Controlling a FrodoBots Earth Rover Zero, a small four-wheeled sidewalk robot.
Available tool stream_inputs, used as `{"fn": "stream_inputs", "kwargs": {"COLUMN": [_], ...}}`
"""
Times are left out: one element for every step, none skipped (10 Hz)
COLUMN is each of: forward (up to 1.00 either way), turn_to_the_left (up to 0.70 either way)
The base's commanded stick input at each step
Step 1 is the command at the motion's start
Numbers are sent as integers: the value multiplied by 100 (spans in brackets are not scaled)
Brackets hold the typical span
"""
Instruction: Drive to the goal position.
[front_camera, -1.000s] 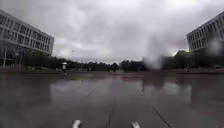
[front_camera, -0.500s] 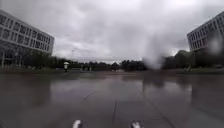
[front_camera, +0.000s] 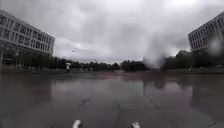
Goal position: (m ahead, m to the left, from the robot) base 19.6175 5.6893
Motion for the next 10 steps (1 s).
{"fn": "stream_inputs", "kwargs": {"forward": [70, 70, 70, 70, 70, 70, 70, 70, 70, 70], "turn_to_the_left": [-1, 0, 0, 0, 0, 0, 0, 0, 0, 0]}}
